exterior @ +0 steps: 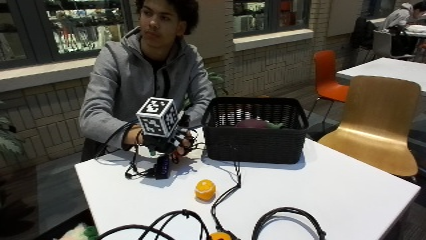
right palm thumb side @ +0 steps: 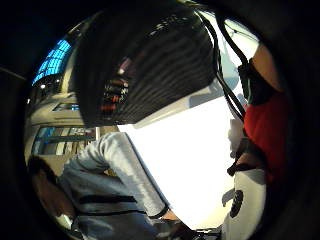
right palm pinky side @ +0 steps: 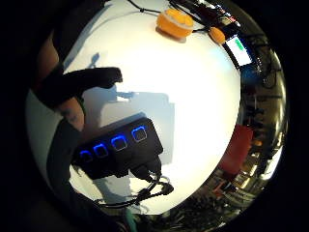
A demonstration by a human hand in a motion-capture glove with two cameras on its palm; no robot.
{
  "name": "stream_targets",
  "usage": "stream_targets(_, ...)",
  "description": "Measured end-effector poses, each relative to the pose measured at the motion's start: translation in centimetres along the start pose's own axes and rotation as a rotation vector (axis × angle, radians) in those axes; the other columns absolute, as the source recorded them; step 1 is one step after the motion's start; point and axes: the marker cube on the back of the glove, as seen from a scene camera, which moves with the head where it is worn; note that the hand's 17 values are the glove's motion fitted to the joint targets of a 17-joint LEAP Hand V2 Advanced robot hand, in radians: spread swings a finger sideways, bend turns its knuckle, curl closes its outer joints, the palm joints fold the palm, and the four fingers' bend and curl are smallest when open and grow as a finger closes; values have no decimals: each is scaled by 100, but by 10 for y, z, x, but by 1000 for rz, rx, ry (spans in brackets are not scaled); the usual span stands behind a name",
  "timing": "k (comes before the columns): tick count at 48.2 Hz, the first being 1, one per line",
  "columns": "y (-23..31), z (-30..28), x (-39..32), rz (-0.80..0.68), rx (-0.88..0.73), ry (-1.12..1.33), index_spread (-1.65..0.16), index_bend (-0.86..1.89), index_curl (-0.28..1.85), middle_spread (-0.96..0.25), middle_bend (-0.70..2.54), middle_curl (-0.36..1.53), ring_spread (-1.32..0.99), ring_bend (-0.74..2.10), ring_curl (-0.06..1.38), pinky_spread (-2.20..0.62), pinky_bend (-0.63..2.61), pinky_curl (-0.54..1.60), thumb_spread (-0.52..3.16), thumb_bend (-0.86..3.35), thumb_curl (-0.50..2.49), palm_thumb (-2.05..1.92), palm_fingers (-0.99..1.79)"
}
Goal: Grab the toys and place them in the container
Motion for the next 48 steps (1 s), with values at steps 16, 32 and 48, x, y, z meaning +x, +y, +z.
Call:
stream_targets(16, -8, -94, -42, -77, 159, -26, -27, 44, 62, -26, 52, 88, -37, 122, 63, -37, 124, 52, 87, 16, 76, 80, 63)
stream_targets(32, -81, -128, -159, -308, 148, 93, -27, 53, 77, -31, 57, 103, -38, 126, 69, -37, 128, 56, 73, 14, 86, 83, 51)
stream_targets(48, -96, -131, -165, -306, 58, 105, -27, 54, 89, -35, 60, 112, -38, 130, 72, -36, 132, 58, 68, 11, 92, 84, 44)
